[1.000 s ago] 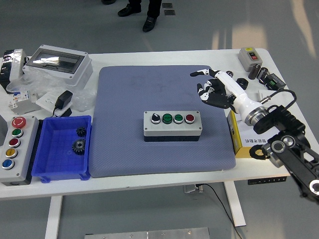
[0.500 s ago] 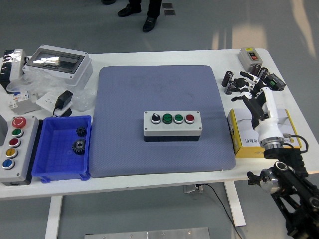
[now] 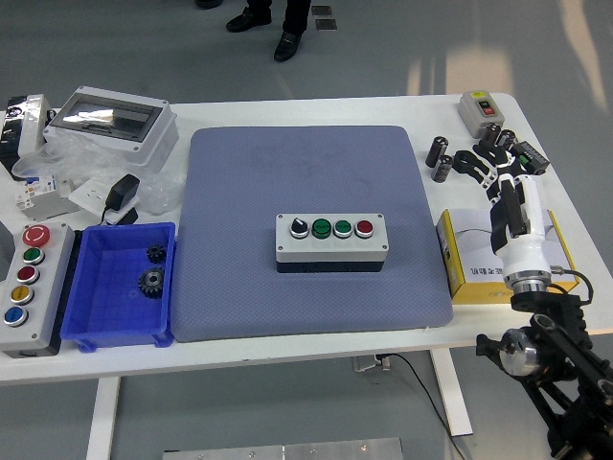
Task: Pick up the button,place it on the desk,press the button,press the button
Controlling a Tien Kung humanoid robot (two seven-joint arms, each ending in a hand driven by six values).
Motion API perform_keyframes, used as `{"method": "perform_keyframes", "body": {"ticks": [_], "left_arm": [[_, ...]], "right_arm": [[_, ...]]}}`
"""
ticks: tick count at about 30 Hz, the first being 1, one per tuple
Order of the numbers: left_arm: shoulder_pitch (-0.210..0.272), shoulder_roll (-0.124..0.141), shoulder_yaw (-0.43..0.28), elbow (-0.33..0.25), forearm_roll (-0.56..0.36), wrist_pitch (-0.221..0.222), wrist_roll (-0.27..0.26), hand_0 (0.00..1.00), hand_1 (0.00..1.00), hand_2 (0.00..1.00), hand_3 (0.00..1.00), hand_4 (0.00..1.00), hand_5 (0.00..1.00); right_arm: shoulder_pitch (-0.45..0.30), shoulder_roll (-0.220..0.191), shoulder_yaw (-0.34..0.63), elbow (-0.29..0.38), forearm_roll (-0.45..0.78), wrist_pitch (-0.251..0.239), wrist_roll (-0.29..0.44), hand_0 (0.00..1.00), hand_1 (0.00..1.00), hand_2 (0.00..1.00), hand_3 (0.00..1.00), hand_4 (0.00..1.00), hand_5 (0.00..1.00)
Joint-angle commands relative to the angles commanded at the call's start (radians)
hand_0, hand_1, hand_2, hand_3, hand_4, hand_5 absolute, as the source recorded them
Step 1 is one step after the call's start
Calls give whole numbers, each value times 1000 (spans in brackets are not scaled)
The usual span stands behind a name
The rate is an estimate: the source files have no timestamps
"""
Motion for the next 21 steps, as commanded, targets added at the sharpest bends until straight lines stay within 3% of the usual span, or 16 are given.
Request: {"method": "perform_keyframes", "body": {"ticks": [21], "left_arm": [[-13,7,1,0,-20,5,-14,620,552,504,576,495,200]], "right_arm": [[-10,-12,65,42,-19,5,-11,836,775,773,746,870,998]]}}
